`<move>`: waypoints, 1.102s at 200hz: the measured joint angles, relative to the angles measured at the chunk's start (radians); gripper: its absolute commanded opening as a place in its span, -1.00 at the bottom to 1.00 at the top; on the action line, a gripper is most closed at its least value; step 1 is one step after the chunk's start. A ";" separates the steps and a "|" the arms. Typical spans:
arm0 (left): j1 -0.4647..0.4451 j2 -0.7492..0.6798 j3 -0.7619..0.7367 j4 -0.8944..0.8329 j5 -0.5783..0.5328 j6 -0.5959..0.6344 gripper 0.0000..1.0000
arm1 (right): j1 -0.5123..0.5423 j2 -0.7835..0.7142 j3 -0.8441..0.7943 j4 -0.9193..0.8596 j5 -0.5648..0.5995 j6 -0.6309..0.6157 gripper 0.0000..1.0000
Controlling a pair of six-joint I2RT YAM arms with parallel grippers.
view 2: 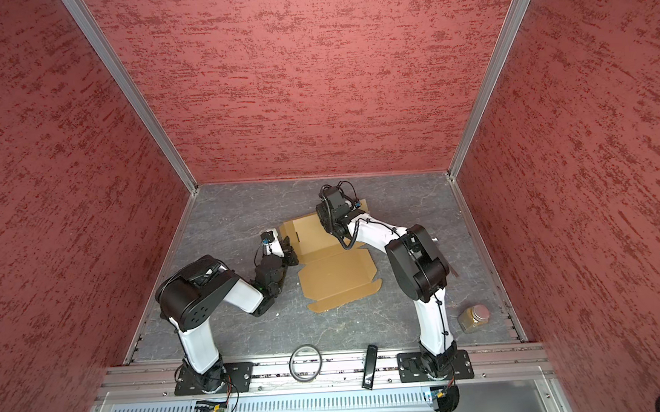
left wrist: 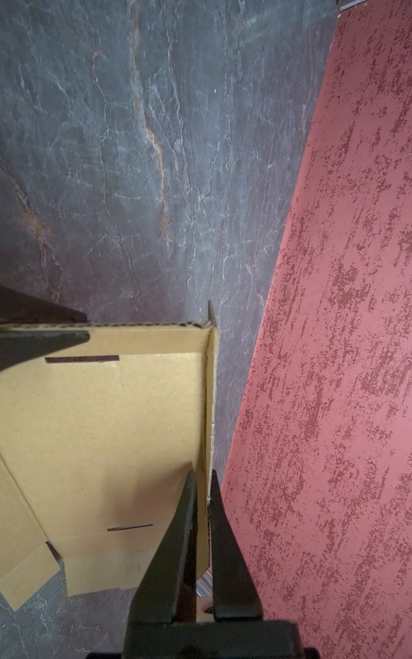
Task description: Fold the paper box
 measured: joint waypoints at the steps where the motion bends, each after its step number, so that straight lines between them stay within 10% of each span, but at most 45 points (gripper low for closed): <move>1: 0.000 0.001 0.000 0.001 0.000 0.000 -0.97 | 0.000 0.000 0.000 0.001 0.000 0.000 -0.74; 220: -0.001 -0.120 -0.001 -0.109 -0.054 0.020 -0.23 | -0.013 -0.021 -0.111 0.130 0.003 -0.039 -0.84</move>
